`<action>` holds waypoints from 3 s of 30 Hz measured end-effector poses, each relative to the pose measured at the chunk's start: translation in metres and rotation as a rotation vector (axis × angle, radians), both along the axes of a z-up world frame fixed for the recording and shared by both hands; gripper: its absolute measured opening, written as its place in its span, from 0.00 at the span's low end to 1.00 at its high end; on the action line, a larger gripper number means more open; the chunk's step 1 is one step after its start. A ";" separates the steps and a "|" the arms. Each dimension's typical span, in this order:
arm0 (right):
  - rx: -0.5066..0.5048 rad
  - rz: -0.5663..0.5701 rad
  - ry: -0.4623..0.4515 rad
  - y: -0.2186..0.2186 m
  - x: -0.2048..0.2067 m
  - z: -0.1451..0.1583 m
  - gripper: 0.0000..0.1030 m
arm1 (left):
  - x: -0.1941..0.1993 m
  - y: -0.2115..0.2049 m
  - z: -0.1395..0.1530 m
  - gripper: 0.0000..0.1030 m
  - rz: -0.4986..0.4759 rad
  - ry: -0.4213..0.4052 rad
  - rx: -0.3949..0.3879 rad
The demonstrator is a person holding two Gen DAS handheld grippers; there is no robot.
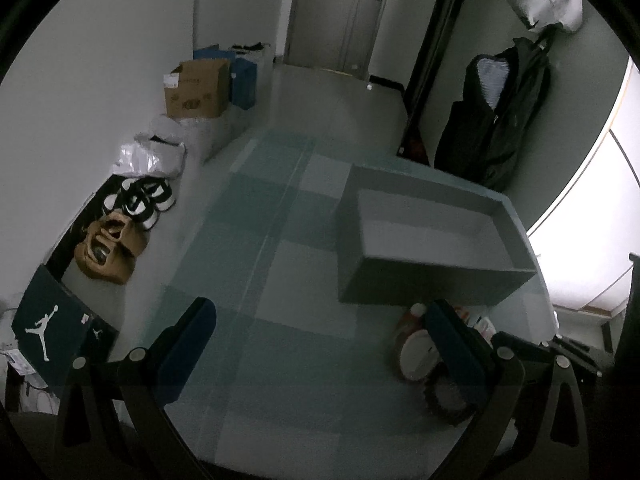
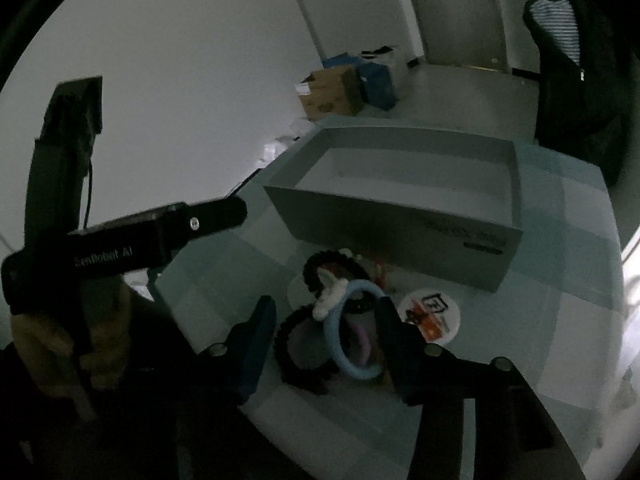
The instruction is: Organize jewelry
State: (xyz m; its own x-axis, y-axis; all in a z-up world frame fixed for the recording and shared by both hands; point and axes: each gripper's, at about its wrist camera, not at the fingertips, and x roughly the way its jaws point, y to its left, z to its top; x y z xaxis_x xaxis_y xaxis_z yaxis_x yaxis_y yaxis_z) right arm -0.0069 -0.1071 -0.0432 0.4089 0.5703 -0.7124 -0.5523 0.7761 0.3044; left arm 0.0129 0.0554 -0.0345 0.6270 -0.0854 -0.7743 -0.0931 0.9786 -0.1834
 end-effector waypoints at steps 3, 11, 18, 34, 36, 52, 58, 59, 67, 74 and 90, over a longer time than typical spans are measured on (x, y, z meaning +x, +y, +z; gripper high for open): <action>0.005 0.009 0.020 0.002 0.001 -0.001 0.31 | -0.001 0.000 -0.005 0.99 -0.013 0.020 0.003; 0.023 -0.006 0.043 -0.005 0.005 0.000 0.14 | -0.005 -0.006 -0.014 0.99 -0.074 0.069 -0.024; 0.103 -0.044 0.039 -0.023 0.003 0.012 0.13 | -0.012 -0.020 -0.017 0.99 -0.178 0.112 -0.108; 0.233 -0.170 -0.004 -0.069 -0.008 0.042 0.13 | -0.011 -0.072 -0.023 0.89 -0.294 0.186 -0.043; 0.239 -0.177 -0.006 -0.072 -0.009 0.042 0.13 | -0.009 -0.074 -0.025 0.85 -0.309 0.199 -0.042; 0.276 -0.209 -0.010 -0.081 -0.011 0.046 0.14 | -0.009 -0.081 -0.024 0.39 -0.354 0.193 -0.060; 0.284 -0.225 -0.005 -0.085 -0.012 0.046 0.14 | -0.006 -0.080 -0.017 0.34 -0.361 0.183 -0.088; 0.284 -0.226 -0.005 -0.085 -0.012 0.046 0.14 | -0.007 -0.079 -0.016 0.34 -0.361 0.181 -0.095; 0.284 -0.215 -0.024 -0.084 -0.015 0.048 0.14 | -0.011 -0.075 -0.002 0.34 -0.365 0.158 -0.160; 0.290 -0.213 -0.019 -0.081 -0.009 0.045 0.14 | -0.015 -0.066 0.017 0.34 -0.362 0.100 -0.213; 0.429 -0.181 -0.044 -0.078 0.034 0.067 0.14 | 0.057 -0.034 0.047 0.34 -0.246 0.002 -0.177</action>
